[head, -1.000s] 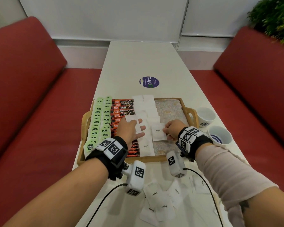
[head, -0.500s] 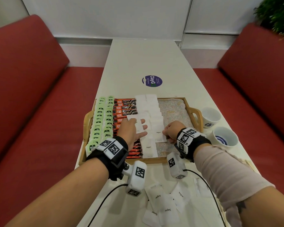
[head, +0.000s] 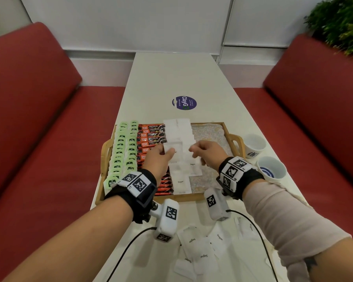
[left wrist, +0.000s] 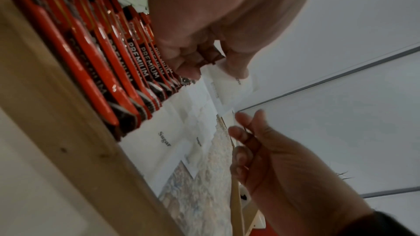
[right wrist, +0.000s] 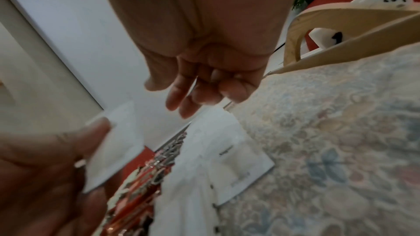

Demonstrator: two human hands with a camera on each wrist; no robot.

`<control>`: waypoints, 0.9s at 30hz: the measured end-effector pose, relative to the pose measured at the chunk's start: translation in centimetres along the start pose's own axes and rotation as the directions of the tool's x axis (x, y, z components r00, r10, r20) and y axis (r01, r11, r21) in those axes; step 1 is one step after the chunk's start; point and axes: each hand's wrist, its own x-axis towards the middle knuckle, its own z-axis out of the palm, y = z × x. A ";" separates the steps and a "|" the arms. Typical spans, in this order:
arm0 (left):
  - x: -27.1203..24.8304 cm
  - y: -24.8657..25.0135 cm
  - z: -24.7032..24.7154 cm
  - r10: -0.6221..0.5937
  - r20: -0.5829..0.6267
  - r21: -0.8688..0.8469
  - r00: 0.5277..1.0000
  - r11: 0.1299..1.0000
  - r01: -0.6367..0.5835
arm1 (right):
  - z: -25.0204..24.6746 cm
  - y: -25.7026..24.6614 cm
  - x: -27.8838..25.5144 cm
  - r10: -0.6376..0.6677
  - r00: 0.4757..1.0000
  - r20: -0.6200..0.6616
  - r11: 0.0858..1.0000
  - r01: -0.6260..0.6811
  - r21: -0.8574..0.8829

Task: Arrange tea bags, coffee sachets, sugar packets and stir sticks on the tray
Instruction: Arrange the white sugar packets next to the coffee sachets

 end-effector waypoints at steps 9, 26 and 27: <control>-0.7 -0.4 1.2 0.018 0.052 -0.003 0.999 1.000 -0.017 | -0.6 -0.8 -2.1 -0.050 0.996 0.078 0.998 0.048 0.028; 0.3 -0.9 0.5 -0.003 -0.057 -0.015 0.998 1.000 0.002 | -0.2 2.4 0.4 0.402 0.916 0.012 0.894 -0.389 -0.223; 0.5 -1.0 0.5 -0.005 -0.063 -0.011 0.998 1.000 0.005 | 0.0 2.4 0.6 0.416 0.909 0.028 0.890 -0.401 -0.216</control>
